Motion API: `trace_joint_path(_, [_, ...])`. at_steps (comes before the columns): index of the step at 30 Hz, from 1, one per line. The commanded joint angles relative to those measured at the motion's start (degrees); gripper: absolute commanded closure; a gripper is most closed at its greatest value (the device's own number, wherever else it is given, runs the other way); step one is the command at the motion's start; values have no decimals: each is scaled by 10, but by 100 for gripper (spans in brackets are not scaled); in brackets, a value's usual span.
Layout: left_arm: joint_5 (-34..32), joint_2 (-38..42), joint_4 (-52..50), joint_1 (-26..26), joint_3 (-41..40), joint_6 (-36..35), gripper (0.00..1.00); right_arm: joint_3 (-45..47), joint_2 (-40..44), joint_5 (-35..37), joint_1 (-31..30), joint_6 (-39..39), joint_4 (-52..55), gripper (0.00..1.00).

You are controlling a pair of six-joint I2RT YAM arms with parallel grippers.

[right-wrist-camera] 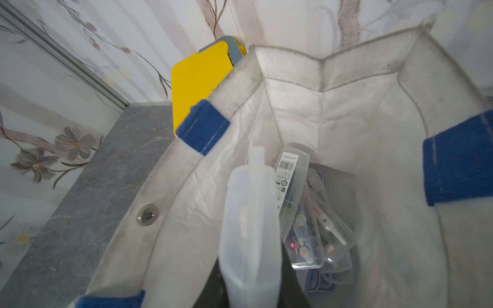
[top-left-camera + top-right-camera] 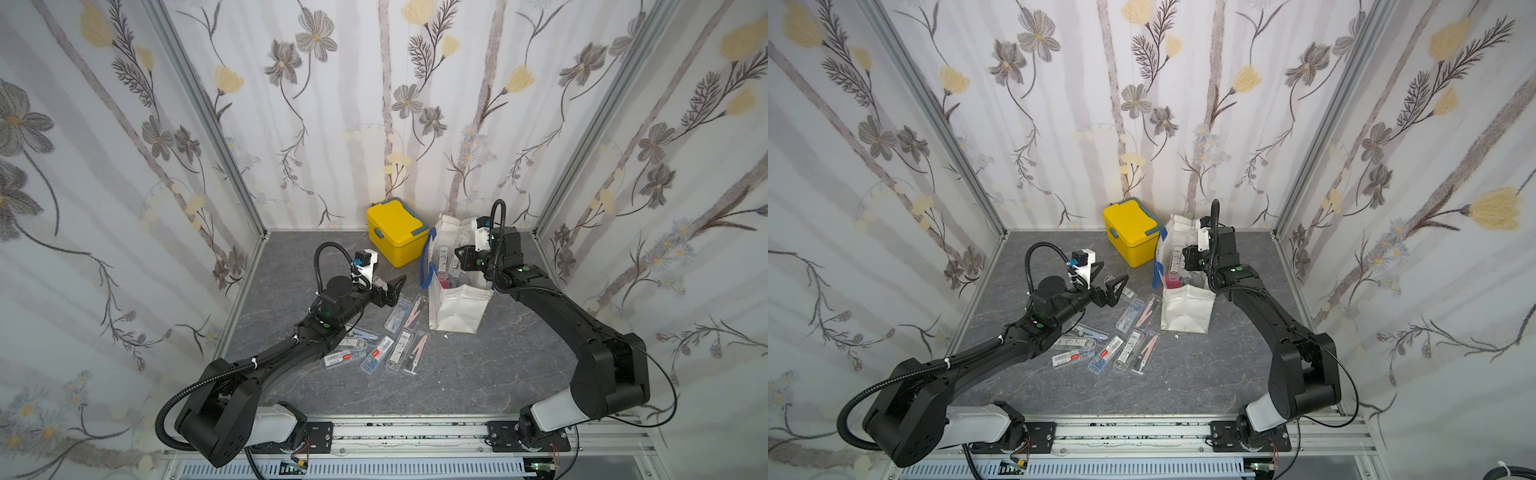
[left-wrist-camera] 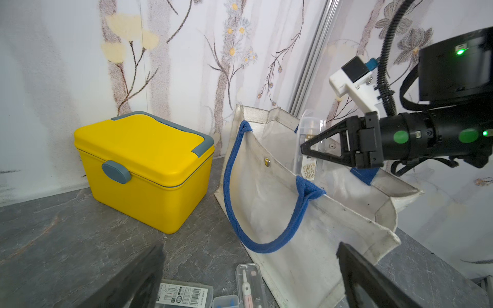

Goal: Put the compass set into the canvas bag
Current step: Place the compass set in the canvas bag.

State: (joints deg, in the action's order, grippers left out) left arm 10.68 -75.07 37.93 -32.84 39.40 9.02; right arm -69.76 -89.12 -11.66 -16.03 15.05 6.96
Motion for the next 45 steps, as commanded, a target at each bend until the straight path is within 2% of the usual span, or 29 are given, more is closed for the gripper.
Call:
trace_joint_path(1, [-14,-2,11,1,-2,8,0,-25,-38,4,-4,-19,34,90])
trace_joint_path(9, [-51,-3,-27,0,2,9,0,-82,-113,40,-13,-27,90,89])
trace_joint_path(22, [-103,2,-94,1,16,-1,0,-121,-151,36,-14,-40,104,67])
trace_joint_path(31, [-112,10,-97,1,10,-8,0,-108,-102,31,-14,-41,69,53])
trace_joint_path(45, [-118,19,-112,1,9,-22,0,-15,53,14,-19,-53,-33,30])
